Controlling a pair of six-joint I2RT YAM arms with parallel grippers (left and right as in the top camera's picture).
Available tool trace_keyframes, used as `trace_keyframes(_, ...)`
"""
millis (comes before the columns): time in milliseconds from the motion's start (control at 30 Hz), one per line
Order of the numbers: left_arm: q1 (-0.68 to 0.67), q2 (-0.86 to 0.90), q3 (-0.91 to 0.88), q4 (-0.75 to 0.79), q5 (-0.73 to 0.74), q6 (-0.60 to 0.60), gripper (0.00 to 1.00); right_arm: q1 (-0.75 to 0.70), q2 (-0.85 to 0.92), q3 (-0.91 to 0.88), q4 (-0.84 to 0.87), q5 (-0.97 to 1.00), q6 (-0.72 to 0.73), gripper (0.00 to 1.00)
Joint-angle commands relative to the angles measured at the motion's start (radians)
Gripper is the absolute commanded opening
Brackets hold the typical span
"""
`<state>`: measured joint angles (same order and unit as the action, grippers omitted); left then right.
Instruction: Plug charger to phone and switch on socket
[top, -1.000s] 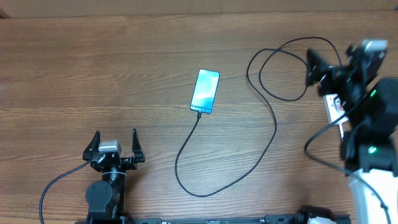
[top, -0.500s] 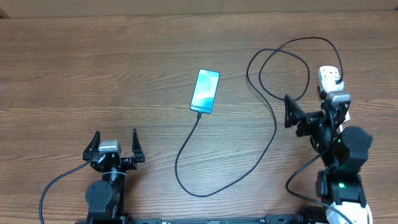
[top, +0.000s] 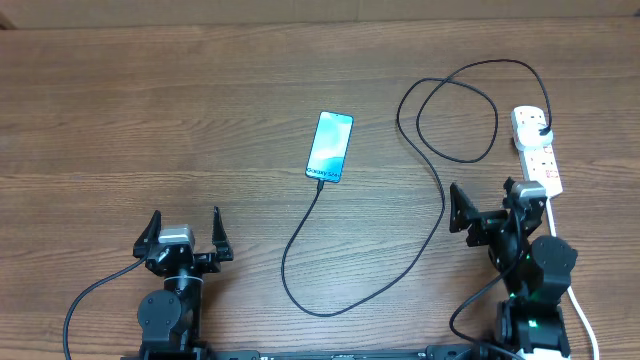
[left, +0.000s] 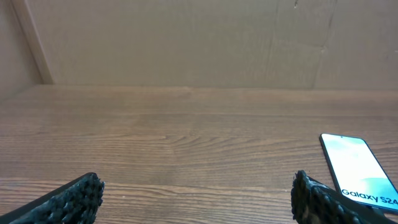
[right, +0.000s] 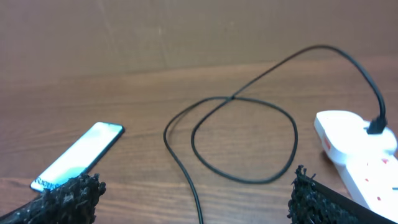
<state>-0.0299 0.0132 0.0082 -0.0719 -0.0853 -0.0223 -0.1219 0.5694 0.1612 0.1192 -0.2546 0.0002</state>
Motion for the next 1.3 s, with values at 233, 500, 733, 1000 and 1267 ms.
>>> trace_keyframes(233, 0.011, -0.009, -0.002, -0.001, 0.007, 0.016, 1.0, 0.006, -0.191, -0.153, 0.007, 0.034, 0.0, 1.0)
trace_keyframes(500, 0.011, -0.009, -0.002, 0.0, 0.008, 0.016, 1.0, 0.01, -0.34, -0.153, -0.168, 0.064, 0.0, 1.0)
trace_keyframes(733, 0.011, -0.009, -0.002, 0.0, 0.008, 0.016, 1.0, 0.01, -0.451, -0.153, -0.192, 0.11, 0.0, 1.0)
trace_keyframes(1000, 0.011, -0.009, -0.002, 0.0, 0.008, 0.016, 1.0, 0.01, -0.544, -0.153, -0.193, 0.117, 0.0, 1.0)
trace_keyframes(1267, 0.011, -0.009, -0.002, -0.001, 0.007, 0.016, 1.0, 0.029, -0.567, -0.153, -0.193, 0.119, 0.0, 1.0)
